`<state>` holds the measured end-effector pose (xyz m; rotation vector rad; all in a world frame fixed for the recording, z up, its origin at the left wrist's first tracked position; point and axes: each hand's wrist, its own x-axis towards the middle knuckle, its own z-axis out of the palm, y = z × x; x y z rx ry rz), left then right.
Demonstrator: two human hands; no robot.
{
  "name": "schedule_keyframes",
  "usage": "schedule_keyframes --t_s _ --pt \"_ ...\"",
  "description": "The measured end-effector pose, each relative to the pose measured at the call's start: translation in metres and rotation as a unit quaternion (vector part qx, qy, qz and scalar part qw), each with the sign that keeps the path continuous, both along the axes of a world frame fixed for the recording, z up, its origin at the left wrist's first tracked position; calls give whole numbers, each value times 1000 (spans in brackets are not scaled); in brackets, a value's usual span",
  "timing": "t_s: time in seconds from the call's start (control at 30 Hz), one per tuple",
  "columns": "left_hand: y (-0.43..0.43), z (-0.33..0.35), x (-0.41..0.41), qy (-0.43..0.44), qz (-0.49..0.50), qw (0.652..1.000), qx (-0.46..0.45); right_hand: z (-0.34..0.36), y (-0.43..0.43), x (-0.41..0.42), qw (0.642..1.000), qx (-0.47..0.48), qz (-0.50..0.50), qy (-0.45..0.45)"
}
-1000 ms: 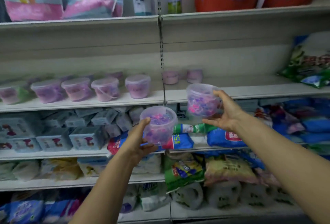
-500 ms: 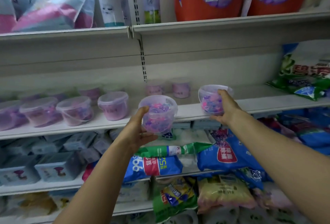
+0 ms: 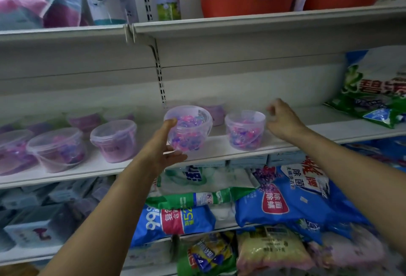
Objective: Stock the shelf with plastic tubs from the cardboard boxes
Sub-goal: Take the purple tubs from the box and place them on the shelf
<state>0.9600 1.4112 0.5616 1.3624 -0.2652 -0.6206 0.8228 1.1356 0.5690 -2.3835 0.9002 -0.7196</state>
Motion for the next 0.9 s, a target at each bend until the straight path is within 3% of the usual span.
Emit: schedule_keyframes --t_s 0.07,0.17,0.23,0.37,0.53,0.67,0.8,0.9 --pt "-5 0 2 5 -1 1000 -1 1 -9 2 989 -55 129 43" --pt "-12 0 3 8 5 1000 -2 6 -22 1 964 -124 212 99" --pt "-17 0 4 8 16 1000 -4 14 -24 2 952 -189 217 102" --pt "-30 0 3 3 31 1000 -4 19 -21 21 914 -359 135 134" --pt "-44 1 1 -2 57 998 -12 22 -47 34 910 -349 190 121" --pt "-59 4 1 -8 85 996 -16 27 -72 35 906 -271 293 141" --pt "-70 3 0 -12 106 994 -22 20 -92 51 900 -325 252 146" --pt "-74 1 1 -16 119 993 -18 13 -110 62 911 -315 232 134"
